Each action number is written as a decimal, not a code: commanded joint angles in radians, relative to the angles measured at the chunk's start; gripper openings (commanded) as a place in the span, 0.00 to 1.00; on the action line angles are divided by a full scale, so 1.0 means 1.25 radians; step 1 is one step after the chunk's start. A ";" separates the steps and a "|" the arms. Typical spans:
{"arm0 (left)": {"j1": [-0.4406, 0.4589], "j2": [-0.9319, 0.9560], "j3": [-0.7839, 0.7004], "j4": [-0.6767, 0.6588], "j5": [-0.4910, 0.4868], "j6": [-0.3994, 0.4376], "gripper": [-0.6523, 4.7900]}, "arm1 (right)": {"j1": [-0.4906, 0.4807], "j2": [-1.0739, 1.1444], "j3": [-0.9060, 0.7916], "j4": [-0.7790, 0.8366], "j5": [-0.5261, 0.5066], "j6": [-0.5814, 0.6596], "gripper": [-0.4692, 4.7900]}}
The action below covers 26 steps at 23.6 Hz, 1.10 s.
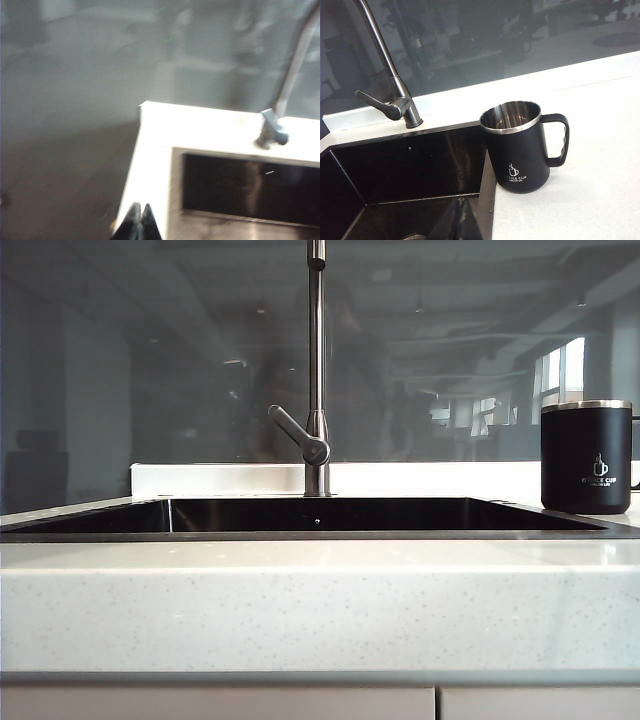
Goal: Pick up the mug next to the sink, go to the faucet to get some water, pour the water into the sink, and finally put the mug back to its place.
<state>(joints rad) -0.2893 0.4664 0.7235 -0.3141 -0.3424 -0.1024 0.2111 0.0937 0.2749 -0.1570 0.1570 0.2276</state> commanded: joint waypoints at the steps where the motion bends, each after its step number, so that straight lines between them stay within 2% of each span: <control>1: 0.002 -0.013 -0.010 -0.027 -0.013 0.007 0.11 | 0.000 0.001 0.002 0.015 0.001 -0.001 0.08; 5: 0.016 -0.092 -0.076 -0.023 0.013 0.013 0.11 | 0.000 0.001 0.002 0.015 0.001 -0.001 0.08; 7: 0.039 -0.172 -0.153 0.022 0.032 0.013 0.11 | 0.000 0.001 0.002 0.015 0.001 -0.001 0.08; 12: 0.166 -0.369 -0.370 0.135 0.208 0.013 0.11 | 0.000 0.001 0.002 0.015 0.002 -0.001 0.08; 17: 0.191 -0.370 -0.448 0.188 0.220 0.014 0.11 | -0.001 0.001 0.002 0.013 0.002 -0.001 0.08; 22: 0.191 -0.370 -0.550 0.333 0.224 0.019 0.11 | 0.000 0.001 0.002 0.014 0.001 -0.001 0.08; 26: 0.197 -0.370 -0.571 0.352 0.246 0.020 0.11 | 0.000 0.001 0.002 0.014 0.002 -0.001 0.08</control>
<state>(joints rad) -0.0513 0.0032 0.0059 0.1062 -0.0528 -0.0818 0.2111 0.0933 0.2749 -0.1570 0.1566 0.2276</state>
